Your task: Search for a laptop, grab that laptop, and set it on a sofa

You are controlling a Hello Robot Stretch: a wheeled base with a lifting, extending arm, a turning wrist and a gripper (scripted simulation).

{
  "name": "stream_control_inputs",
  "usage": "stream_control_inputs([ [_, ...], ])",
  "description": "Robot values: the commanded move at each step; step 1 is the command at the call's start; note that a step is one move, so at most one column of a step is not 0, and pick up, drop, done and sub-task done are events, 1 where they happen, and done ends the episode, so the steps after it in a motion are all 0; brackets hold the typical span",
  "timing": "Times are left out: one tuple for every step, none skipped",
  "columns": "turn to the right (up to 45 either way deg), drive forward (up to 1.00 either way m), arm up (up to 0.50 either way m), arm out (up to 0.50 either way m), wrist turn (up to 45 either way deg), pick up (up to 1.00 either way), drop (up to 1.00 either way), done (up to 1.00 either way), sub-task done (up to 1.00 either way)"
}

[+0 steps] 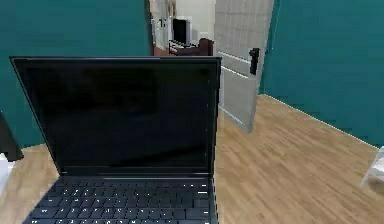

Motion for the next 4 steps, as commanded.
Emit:
stream_control_inputs([
  [0.0,1.00,0.00,0.00,0.0,0.00,0.00,0.00,0.00],
  [-3.0,0.00,0.00,0.00,0.0,0.00,0.00,0.00,0.00],
  [0.0,1.00,0.00,0.00,0.0,0.00,0.00,0.00,0.00],
  [0.0,0.55,0.00,0.00,0.0,0.00,0.00,0.00,0.00],
])
